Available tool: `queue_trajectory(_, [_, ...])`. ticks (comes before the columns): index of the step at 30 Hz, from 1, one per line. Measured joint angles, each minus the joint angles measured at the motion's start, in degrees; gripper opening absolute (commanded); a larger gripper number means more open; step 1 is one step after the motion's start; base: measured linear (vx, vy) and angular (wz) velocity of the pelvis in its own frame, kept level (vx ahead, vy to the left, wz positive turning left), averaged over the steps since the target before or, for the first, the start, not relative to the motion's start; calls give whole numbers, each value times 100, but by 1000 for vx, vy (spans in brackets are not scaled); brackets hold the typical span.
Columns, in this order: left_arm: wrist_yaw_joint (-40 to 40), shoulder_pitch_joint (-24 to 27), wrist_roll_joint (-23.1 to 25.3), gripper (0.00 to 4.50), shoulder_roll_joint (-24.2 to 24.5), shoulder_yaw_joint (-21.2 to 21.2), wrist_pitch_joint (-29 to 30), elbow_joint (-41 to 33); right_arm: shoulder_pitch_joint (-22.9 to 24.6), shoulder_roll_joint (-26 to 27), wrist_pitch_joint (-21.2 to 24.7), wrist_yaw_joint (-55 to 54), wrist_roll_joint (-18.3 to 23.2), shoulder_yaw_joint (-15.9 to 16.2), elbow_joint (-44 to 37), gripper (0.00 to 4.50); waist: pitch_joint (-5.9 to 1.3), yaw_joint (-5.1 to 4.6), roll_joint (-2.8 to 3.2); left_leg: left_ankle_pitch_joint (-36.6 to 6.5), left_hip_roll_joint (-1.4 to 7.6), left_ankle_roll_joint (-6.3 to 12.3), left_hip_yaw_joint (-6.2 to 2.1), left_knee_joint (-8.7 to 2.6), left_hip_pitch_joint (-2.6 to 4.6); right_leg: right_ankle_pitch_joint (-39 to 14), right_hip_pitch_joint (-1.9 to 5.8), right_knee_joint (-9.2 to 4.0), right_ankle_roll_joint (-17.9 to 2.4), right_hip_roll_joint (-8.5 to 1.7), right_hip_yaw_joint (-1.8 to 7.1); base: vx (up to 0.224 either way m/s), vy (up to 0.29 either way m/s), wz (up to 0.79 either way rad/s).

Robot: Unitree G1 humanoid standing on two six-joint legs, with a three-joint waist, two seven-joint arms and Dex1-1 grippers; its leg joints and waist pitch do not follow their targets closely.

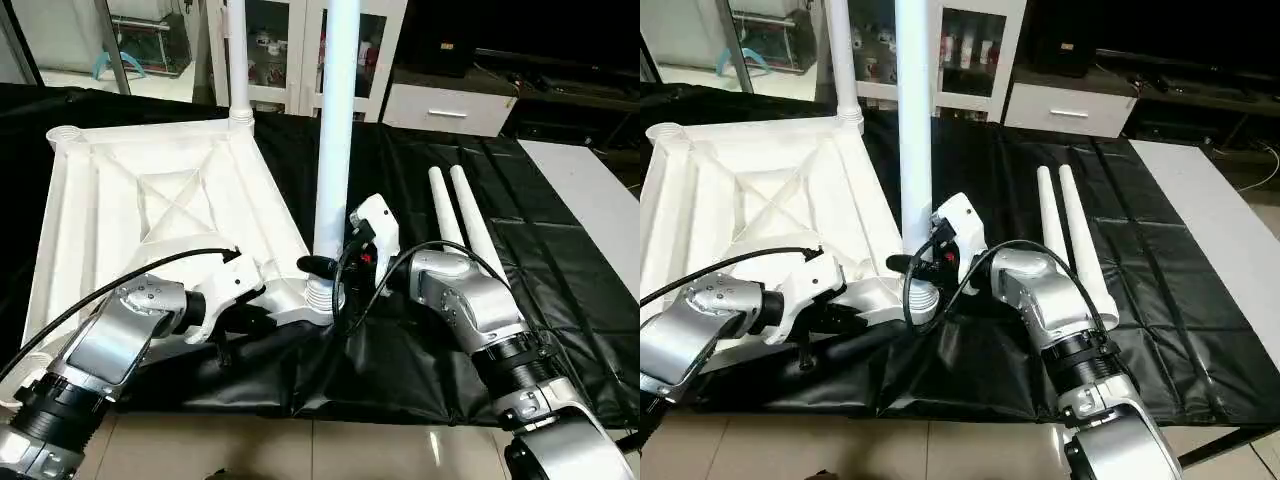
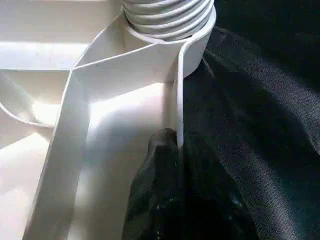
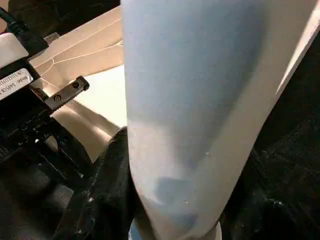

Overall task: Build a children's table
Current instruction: Pick table leg

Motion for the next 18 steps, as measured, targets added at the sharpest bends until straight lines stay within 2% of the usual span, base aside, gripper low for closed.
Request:
queue_trajectory(10, [8,-5,38,0,-39,6,0,1,152,82,-75,-71,215,-287,115,187,0,3,-4,0,0,0,-1,-1,-1,0,3,0,0,-1,0,0,0,0])
queue_trajectory(15, [64,-48,46,0,-105,4,0,78,452,241,-253,-275,423,-632,104,187,1,-3,-1,0,-2,0,1,-2,1,-1,4,-1,1,-6,0,0,0,0])
queue_trajectory(18, [91,-80,57,0,-157,4,-2,134,631,313,-474,-391,459,-705,44,187,0,4,2,0,-2,0,1,-10,4,-1,7,-1,1,-7,0,0,0,0])
